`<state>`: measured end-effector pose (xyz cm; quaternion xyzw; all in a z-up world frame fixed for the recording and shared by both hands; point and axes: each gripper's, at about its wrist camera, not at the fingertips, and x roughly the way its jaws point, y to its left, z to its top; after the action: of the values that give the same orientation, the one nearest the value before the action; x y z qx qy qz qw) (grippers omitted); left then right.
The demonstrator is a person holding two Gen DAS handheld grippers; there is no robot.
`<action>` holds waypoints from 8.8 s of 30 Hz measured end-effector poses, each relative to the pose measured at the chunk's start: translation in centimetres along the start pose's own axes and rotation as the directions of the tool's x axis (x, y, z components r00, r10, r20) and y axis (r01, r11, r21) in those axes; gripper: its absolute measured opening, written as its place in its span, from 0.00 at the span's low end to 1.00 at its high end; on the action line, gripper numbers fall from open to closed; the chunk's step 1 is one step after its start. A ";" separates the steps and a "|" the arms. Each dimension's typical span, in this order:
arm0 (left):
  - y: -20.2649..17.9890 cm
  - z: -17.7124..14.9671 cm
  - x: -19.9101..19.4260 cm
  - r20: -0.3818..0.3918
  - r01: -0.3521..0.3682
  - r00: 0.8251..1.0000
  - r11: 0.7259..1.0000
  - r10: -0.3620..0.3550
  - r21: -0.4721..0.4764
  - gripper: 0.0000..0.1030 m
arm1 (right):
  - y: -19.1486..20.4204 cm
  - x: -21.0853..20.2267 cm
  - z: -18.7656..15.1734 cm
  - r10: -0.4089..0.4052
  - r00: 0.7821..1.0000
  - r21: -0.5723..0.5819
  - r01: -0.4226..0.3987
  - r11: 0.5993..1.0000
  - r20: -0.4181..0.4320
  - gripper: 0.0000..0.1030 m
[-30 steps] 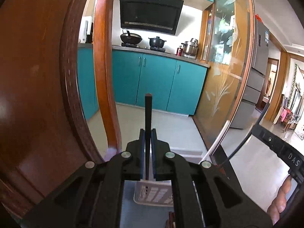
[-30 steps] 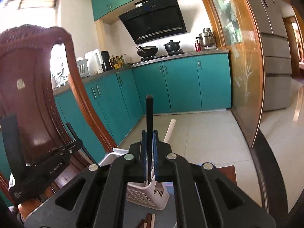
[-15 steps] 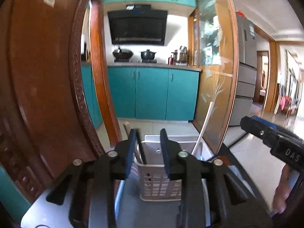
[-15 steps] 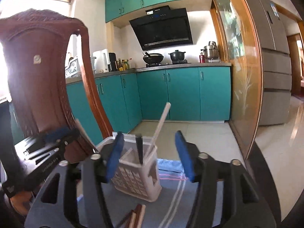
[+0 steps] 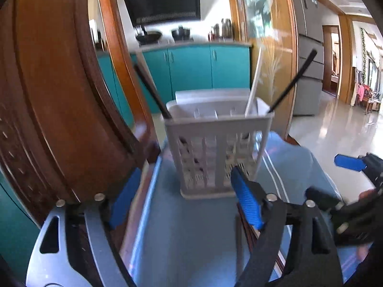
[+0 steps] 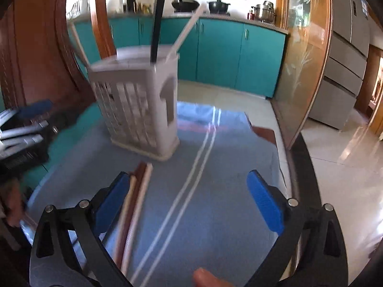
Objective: Organize utensils
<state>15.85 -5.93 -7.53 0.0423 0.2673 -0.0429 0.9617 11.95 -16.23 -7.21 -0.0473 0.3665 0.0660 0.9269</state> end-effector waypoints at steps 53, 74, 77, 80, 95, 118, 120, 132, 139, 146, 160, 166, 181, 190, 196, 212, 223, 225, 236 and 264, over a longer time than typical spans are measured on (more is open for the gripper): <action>-1.7 -4.2 6.4 -0.344 0.167 0.925 0.986 -0.161 -0.012 0.50 | 4.8 4.9 -2.7 0.202 0.956 -0.020 -0.211 0.977 -0.214 0.27; -3.4 -6.0 7.2 -0.415 0.241 0.882 0.970 -0.225 -0.012 0.42 | 4.4 6.5 -2.5 0.159 0.947 -0.024 -0.172 0.985 -0.279 0.15; -3.6 -6.4 7.1 -0.425 0.258 0.873 0.966 -0.239 -0.013 0.42 | 3.6 6.5 -2.4 0.143 0.948 -0.009 -0.152 0.988 -0.283 0.15; -4.0 -6.6 7.2 -0.436 0.269 0.865 0.963 -0.248 -0.013 0.42 | 3.6 6.4 -2.5 0.143 0.948 -0.013 -0.153 0.988 -0.285 0.16; -3.1 -7.2 7.9 -0.471 0.256 0.847 0.966 -0.248 -0.048 0.09 | 1.6 6.2 -2.3 0.109 0.948 0.028 -0.106 0.994 -0.298 0.07; -3.8 -6.4 8.6 -0.466 0.201 0.865 0.979 -0.189 -0.023 0.14 | 0.3 7.3 -1.8 0.058 0.964 0.061 -0.043 0.997 -0.259 0.06; -3.6 -6.5 8.4 -0.465 0.193 0.866 0.981 -0.187 -0.035 0.08 | 0.0 7.0 -1.9 0.079 0.961 0.079 -0.060 0.995 -0.264 0.06; -2.4 -6.2 8.7 -0.464 0.179 0.866 0.982 -0.186 -0.060 0.13 | 0.0 7.5 -1.1 0.048 0.963 0.050 -0.036 0.998 -0.266 0.20; -3.0 -5.8 8.5 -0.443 0.166 0.879 0.984 -0.178 -0.066 0.07 | 0.2 5.8 -0.8 0.098 0.971 0.071 -0.085 0.994 -0.216 0.06; -2.6 -1.9 2.6 -0.234 0.175 0.956 0.984 -0.177 -0.026 0.07 | -1.7 -3.2 2.2 0.174 0.984 0.085 -0.176 0.981 0.028 0.06; 0.0 8.9 -9.1 0.104 0.165 0.981 0.986 -0.164 0.002 0.07 | -4.0 -13.5 12.3 0.291 0.886 0.101 -0.347 0.932 0.362 0.06; 1.7 14.3 -8.9 0.145 0.119 0.983 0.992 -0.113 -0.032 0.07 | -5.0 -12.3 17.7 0.303 0.858 0.143 -0.390 0.910 0.415 0.06; 3.7 18.7 -5.1 0.312 0.100 0.949 0.976 -0.036 -0.193 0.07 | -1.1 -7.9 19.1 0.095 0.872 0.067 -0.144 0.987 0.481 0.06; 3.1 17.9 -1.2 0.244 0.025 0.969 0.982 0.022 -0.185 0.07 | 0.6 -4.6 17.1 0.149 0.920 0.022 -0.168 0.986 0.362 0.06; 1.8 16.6 0.6 0.182 0.014 0.983 0.988 0.014 -0.151 0.07 | 0.8 -6.3 16.0 0.137 0.914 0.012 -0.154 0.988 0.383 0.14; 0.6 14.4 -3.2 0.203 -0.050 0.977 0.997 0.061 -0.062 0.18 | 2.9 -4.2 5.0 0.243 0.965 -0.095 -0.235 0.967 0.093 0.37; -0.4 13.4 -3.6 0.214 -0.070 0.974 0.997 0.071 -0.013 0.25 | 6.3 4.4 -1.1 0.208 0.935 -0.108 -0.248 0.963 -0.289 0.35; -0.6 13.3 -3.5 0.211 -0.067 0.975 0.998 0.067 -0.007 0.25 | 6.3 4.7 -1.2 0.212 0.931 -0.097 -0.251 0.963 -0.297 0.15; -0.3 11.3 -2.9 0.170 -0.011 0.985 1.000 0.008 0.019 0.25 | 2.1 5.9 -1.6 0.223 0.927 0.058 -0.216 0.975 -0.301 0.04; -3.9 -2.7 7.8 -0.351 0.211 0.916 0.977 -0.193 0.015 0.34 | -1.1 5.9 -1.2 0.124 0.949 0.168 -0.077 0.983 -0.291 0.20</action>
<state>20.73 -10.00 -14.16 0.0468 0.4344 -0.1409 0.8884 15.59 -16.97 -12.06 0.0341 0.5091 0.0765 0.8566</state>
